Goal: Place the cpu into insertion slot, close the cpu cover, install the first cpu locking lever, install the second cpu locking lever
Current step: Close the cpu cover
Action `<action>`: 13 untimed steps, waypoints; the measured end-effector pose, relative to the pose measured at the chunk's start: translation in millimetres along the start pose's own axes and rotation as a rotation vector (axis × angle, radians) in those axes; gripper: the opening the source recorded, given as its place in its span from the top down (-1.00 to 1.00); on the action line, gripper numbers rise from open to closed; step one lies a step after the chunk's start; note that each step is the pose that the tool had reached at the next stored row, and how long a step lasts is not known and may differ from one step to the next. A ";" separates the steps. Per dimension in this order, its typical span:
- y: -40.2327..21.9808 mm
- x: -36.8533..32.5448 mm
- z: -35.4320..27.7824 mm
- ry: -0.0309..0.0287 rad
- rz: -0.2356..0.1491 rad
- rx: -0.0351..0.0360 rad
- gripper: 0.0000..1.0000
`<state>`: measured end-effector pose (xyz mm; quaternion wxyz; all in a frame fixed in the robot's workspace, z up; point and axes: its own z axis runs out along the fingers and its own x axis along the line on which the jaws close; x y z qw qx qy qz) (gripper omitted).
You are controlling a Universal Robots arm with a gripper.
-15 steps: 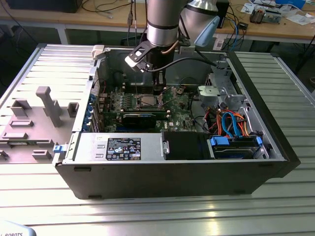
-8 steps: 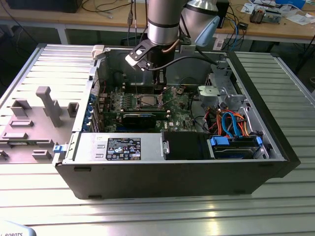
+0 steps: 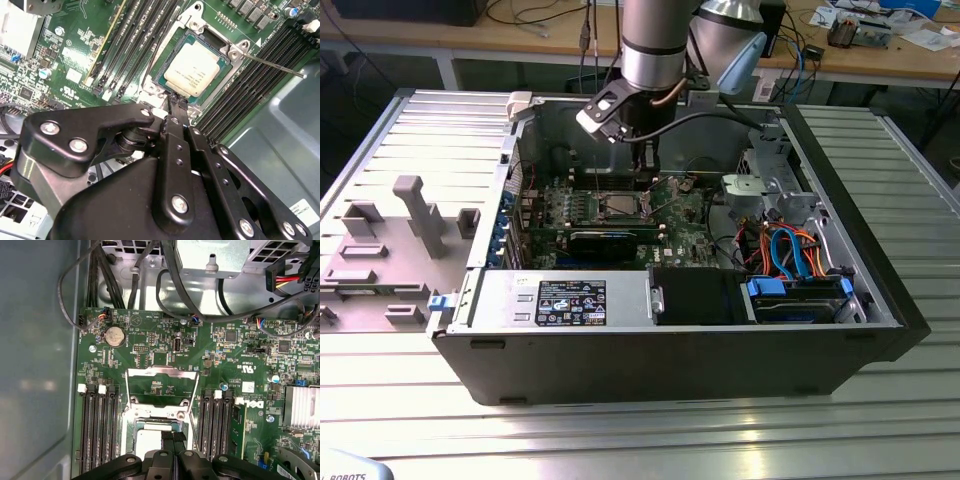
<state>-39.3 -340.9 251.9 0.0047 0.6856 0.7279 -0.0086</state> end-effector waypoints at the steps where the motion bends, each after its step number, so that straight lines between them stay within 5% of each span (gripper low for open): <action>1: 0.2 0.1 -0.1 0.0001 0.000 0.0000 0.79; 13: 4.5 0.4 -1.0 0.0002 0.000 -0.0001 0.79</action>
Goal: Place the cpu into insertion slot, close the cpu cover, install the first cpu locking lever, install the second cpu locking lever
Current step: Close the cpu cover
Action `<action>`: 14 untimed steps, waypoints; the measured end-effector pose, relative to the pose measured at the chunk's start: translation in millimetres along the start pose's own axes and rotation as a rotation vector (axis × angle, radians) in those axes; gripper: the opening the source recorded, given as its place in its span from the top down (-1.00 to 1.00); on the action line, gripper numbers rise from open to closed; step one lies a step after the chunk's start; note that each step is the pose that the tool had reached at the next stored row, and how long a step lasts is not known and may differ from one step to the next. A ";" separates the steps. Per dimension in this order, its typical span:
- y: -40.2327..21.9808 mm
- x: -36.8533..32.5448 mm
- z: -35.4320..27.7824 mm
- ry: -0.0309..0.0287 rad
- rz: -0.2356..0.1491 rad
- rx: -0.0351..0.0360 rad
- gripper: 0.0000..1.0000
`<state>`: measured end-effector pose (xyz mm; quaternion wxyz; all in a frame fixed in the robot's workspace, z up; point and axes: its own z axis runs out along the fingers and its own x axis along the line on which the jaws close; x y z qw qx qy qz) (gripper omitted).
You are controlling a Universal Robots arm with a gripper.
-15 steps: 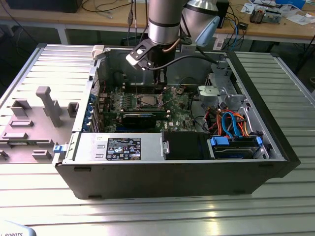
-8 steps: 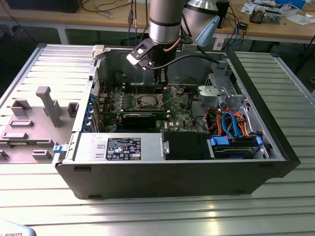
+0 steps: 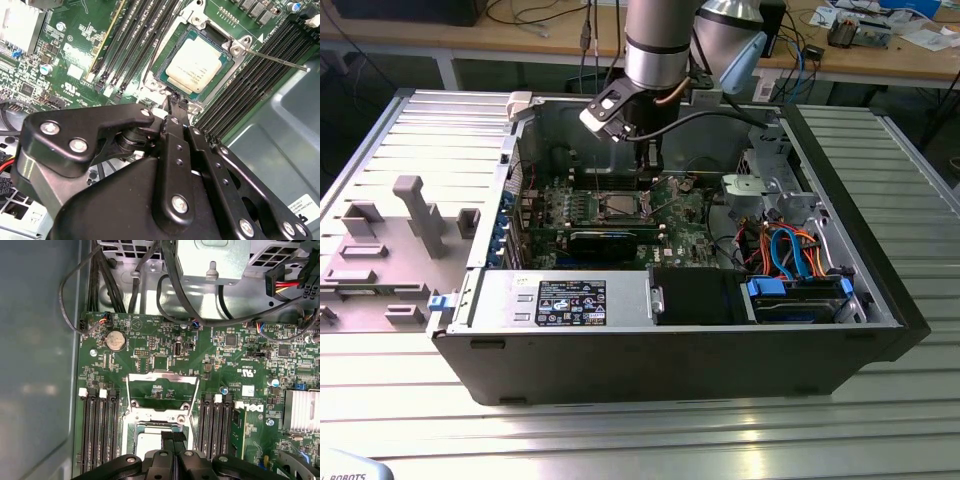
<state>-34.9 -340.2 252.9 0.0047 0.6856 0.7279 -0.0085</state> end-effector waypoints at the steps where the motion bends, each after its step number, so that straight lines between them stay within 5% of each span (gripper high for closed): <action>1: 0.3 0.0 0.0 0.0000 0.000 0.0000 0.79; 14: 10.5 0.2 -0.1 0.0002 0.000 0.0035 0.79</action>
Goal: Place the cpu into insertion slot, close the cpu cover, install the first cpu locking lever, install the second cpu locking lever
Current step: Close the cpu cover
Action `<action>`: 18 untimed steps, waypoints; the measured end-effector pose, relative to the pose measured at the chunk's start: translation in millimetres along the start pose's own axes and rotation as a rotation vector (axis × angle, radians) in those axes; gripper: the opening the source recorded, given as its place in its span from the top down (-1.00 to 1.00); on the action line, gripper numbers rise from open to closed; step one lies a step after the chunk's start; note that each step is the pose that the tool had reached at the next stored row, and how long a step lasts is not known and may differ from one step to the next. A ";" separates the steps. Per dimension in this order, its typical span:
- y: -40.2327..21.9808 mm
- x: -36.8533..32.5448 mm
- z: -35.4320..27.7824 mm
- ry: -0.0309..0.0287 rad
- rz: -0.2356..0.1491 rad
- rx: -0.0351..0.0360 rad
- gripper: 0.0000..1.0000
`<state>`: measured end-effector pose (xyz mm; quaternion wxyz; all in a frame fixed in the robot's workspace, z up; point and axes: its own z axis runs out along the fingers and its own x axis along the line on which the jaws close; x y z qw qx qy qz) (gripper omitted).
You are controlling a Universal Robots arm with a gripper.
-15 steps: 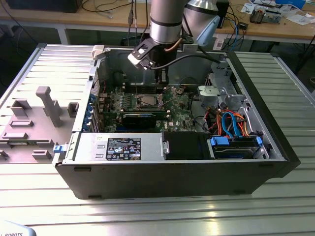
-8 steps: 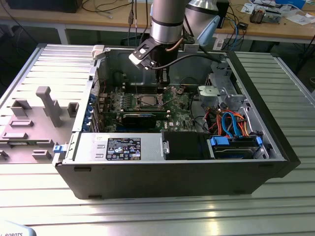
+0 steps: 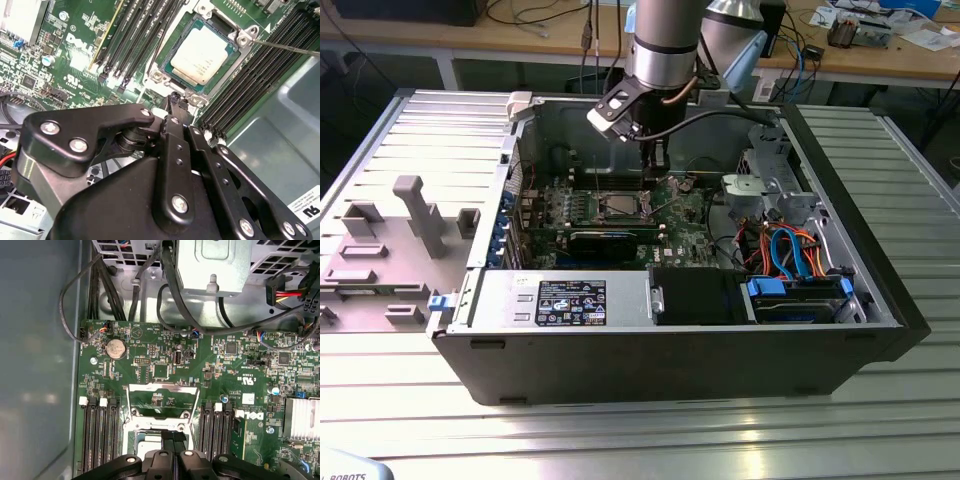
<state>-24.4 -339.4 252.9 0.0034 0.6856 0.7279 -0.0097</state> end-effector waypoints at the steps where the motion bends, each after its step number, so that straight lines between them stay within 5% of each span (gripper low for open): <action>1: 1.5 0.0 0.0 0.0001 0.000 0.0012 0.79; 18: 11.4 -0.4 -0.3 0.0003 0.000 0.0046 0.79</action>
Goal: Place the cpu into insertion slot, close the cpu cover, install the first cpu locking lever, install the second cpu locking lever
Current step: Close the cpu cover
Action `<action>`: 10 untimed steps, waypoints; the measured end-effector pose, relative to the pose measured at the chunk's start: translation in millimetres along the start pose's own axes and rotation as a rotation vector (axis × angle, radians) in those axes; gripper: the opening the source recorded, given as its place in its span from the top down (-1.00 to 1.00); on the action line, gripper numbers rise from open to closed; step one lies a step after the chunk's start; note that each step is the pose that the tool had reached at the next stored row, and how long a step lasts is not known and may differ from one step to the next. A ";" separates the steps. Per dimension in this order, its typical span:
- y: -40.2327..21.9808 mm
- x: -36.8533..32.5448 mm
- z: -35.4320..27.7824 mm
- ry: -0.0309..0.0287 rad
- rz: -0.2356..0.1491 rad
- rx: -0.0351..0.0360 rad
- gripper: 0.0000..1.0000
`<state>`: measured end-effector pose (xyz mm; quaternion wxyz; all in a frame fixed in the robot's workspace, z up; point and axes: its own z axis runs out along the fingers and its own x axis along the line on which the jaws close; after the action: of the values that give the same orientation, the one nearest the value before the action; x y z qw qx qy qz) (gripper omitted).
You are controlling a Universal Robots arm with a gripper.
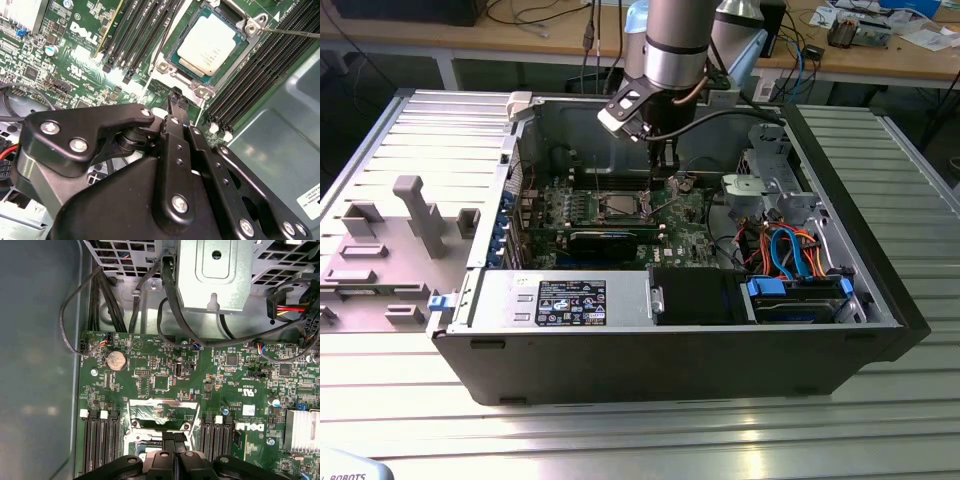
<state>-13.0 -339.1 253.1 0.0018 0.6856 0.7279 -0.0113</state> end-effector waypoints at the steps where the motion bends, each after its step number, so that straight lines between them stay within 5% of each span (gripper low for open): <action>1: 0.1 0.0 -0.3 0.0000 0.000 0.0000 0.79; 5: 0.9 -0.1 -0.8 0.0001 0.000 -0.0001 0.79; 10: 10.8 -0.8 -1.1 0.0000 0.000 0.0018 0.79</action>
<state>-2.1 -339.1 254.1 0.0012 0.6856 0.7279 -0.0119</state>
